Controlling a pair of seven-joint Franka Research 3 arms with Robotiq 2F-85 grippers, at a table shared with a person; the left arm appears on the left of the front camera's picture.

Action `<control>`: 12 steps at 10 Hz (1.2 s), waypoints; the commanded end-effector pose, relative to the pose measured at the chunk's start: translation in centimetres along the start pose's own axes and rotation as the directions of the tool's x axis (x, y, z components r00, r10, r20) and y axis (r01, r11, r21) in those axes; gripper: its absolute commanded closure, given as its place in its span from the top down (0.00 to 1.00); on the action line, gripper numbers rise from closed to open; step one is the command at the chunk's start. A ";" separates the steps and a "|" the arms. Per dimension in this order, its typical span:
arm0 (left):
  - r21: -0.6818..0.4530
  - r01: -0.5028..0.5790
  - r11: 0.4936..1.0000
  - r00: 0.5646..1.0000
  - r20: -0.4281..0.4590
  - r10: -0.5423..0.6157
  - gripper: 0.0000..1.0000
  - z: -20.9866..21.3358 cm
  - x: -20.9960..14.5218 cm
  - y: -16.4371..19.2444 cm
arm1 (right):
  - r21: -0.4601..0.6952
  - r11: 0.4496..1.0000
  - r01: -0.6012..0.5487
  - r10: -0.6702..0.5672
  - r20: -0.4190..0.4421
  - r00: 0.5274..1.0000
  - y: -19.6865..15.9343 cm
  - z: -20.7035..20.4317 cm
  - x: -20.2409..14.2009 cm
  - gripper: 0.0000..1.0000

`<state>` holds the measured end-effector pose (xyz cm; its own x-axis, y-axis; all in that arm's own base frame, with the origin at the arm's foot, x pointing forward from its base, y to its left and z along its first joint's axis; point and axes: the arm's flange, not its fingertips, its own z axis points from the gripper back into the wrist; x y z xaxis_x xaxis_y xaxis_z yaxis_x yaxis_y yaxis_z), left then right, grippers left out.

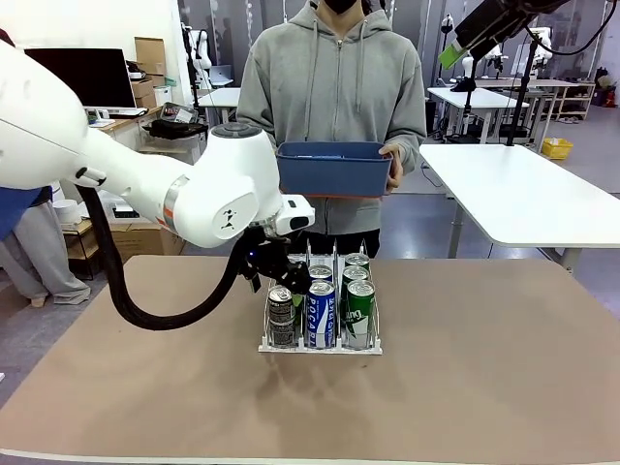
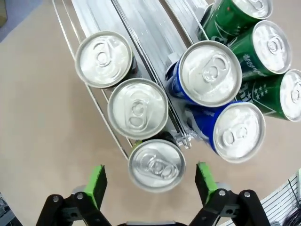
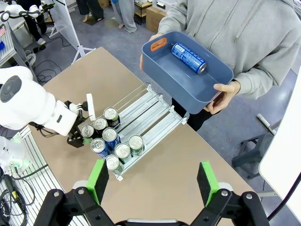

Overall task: Fill the beverage cans into the dispenser.
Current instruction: Place the picked Pepsi coke in the line of the Automatic Can Dispenser with the same cans, then pick up the Ionic drink handed by the human.

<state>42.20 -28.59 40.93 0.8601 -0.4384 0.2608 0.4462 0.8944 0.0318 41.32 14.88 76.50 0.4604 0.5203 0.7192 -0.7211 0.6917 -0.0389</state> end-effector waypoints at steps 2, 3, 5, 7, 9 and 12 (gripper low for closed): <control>0.019 -0.027 0.999 0.997 0.068 0.026 1.00 0.4 -2.2 0.3 | 0.001 1.000 0.000 0.000 -0.004 1.000 0.1 0.0 -0.4 1.00; 0.005 -0.003 1.000 1.000 0.021 0.002 1.00 0.8 -0.7 0.1 | 0.001 1.000 0.000 0.000 -0.004 1.000 0.1 0.0 -0.4 1.00; 0.005 -0.003 1.000 1.000 0.021 0.002 1.00 0.8 -0.7 0.1 | 0.001 1.000 0.000 0.000 -0.004 1.000 0.1 0.0 -0.4 1.00; 0.005 -0.003 1.000 1.000 0.021 0.002 1.00 0.8 -0.7 0.1 | 0.001 1.000 0.000 0.000 -0.004 1.000 0.1 0.0 -0.4 1.00; 0.005 -0.003 1.000 1.000 0.021 0.002 1.00 0.8 -0.7 0.1 | 0.001 1.000 0.000 0.000 -0.004 1.000 0.1 0.0 -0.4 1.00; -0.067 0.031 0.997 1.000 0.000 -0.031 1.00 3.1 -1.2 1.7 | 0.001 1.000 0.000 0.000 -0.004 1.000 0.1 0.0 -0.4 1.00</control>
<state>41.35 -27.81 41.87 0.8510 -0.4415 0.2843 0.4552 0.8902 0.0197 41.32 14.88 76.49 0.4605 0.5203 0.7191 -0.7210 0.6918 -0.0388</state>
